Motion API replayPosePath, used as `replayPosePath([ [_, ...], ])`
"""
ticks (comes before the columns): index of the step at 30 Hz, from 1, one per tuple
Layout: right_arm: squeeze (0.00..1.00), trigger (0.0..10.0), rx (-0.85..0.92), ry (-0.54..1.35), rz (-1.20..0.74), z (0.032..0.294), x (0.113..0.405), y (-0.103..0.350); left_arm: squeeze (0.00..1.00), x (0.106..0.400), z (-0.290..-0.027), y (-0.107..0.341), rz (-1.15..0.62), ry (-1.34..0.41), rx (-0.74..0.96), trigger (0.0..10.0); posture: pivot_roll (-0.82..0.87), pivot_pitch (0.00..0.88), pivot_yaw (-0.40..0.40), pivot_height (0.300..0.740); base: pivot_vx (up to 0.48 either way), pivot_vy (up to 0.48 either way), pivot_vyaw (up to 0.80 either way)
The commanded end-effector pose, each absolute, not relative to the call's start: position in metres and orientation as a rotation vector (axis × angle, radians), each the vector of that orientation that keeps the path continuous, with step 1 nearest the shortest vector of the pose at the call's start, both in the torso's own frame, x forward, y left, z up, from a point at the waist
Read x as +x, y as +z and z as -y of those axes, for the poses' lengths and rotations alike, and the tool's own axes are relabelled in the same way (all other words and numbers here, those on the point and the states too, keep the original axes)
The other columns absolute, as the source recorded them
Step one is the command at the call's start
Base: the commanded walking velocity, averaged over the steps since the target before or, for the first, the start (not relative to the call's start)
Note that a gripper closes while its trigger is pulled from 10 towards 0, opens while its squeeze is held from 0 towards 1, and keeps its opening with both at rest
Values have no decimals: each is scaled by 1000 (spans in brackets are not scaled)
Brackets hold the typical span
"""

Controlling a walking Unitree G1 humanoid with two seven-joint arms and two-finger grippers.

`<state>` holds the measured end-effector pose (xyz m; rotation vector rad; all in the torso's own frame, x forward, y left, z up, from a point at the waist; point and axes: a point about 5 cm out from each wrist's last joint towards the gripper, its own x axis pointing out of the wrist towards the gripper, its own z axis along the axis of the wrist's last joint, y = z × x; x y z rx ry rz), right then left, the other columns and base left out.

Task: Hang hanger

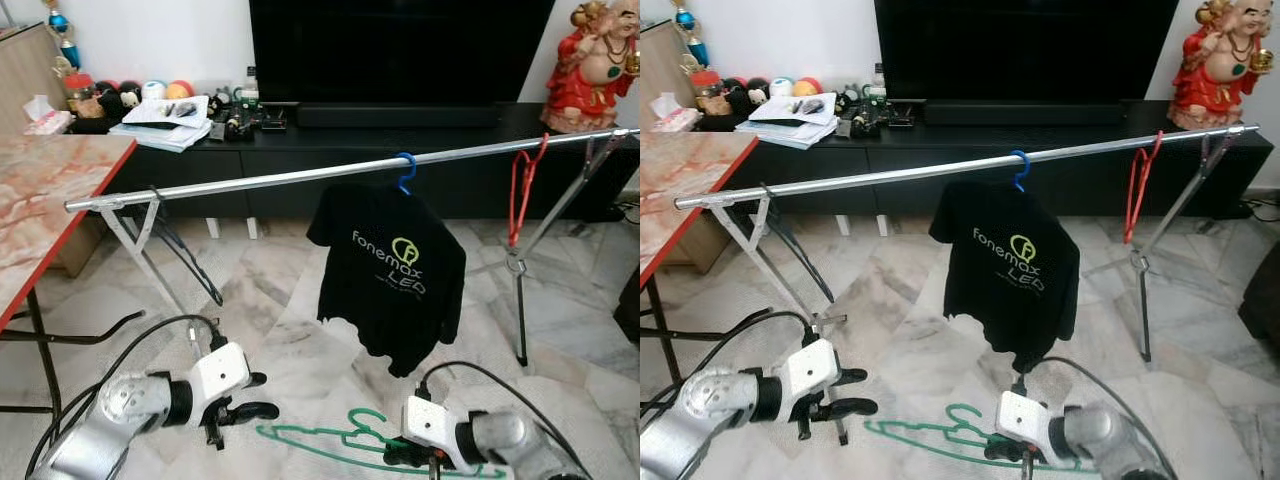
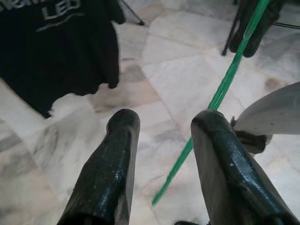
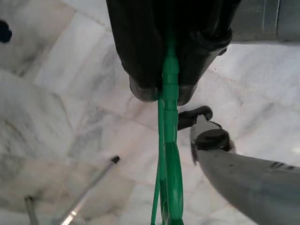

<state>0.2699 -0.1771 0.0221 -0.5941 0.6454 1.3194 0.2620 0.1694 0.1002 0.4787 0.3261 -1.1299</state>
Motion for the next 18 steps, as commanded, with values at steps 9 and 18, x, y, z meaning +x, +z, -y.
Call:
replayPosePath([
  [9,0,10000,-653,1421,-527,158,279,53,0,248,-167,98,-427,-1337,455,10000,14,85,13,740,0,0,0],
  [18,0,10000,-650,1464,-490,146,273,62,0,253,-153,104,-420,-1426,429,10000,13,81,16,740,0,0,0],
])
